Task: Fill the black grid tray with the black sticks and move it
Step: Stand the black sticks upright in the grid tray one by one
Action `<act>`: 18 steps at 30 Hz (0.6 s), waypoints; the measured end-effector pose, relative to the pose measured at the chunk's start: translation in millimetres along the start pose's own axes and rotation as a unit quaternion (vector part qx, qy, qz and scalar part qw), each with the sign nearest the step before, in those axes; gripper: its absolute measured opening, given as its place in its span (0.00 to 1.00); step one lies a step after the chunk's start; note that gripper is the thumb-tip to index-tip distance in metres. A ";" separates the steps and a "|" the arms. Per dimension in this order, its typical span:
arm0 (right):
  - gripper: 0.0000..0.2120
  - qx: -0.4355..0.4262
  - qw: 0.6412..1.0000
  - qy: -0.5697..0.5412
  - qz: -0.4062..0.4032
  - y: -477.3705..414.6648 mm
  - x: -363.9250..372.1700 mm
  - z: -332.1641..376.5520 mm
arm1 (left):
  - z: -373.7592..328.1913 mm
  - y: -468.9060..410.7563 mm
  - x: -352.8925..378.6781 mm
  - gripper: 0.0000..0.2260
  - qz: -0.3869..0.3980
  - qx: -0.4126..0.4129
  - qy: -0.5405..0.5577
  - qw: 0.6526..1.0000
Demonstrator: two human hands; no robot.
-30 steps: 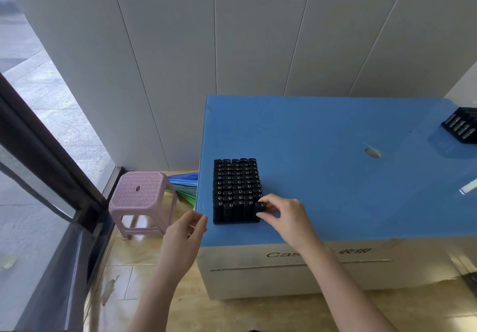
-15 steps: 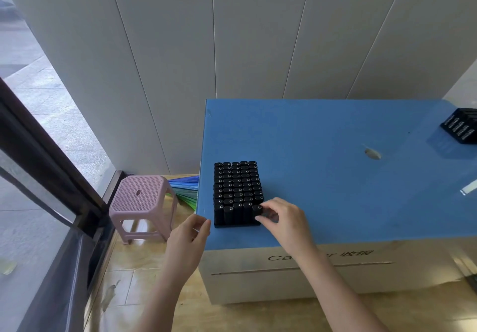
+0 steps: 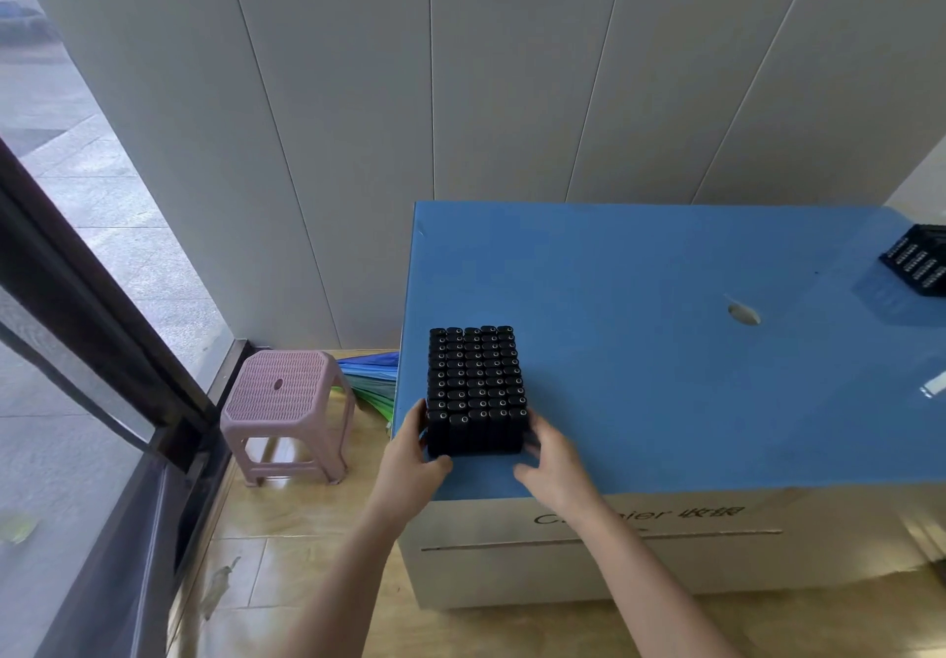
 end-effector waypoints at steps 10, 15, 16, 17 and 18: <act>0.24 -0.018 0.994 -0.020 -0.104 14.8 -2.0 -2.0 | 10.6 3.0 -11.2 0.34 -0.048 0.015 0.005 0.999; 0.23 -0.012 0.994 -0.009 -0.111 36.2 0.9 -10.0 | 17.5 23.7 -11.5 0.31 -0.052 0.028 0.018 0.998; 0.23 -0.009 0.994 -0.007 -0.112 40.5 1.6 -12.3 | 20.6 28.2 -11.4 0.31 -0.054 0.022 0.029 0.998; 0.23 -0.004 0.993 -0.005 -0.116 44.6 2.0 -14.5 | 23.7 32.4 -11.1 0.31 -0.056 0.016 0.043 0.997; 0.23 0.002 0.993 -0.003 -0.120 48.5 2.7 -16.6 | 25.5 36.6 -10.8 0.31 -0.056 0.010 0.057 0.997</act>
Point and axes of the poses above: each hand's wrist, its own y-axis away from the middle knuckle, its own x-axis out of the palm, z = x × y, the point moved 10 cm from there along -y, towards the middle knuckle, and after that the axes turned 3 degrees about x, right-handed, at the moved point
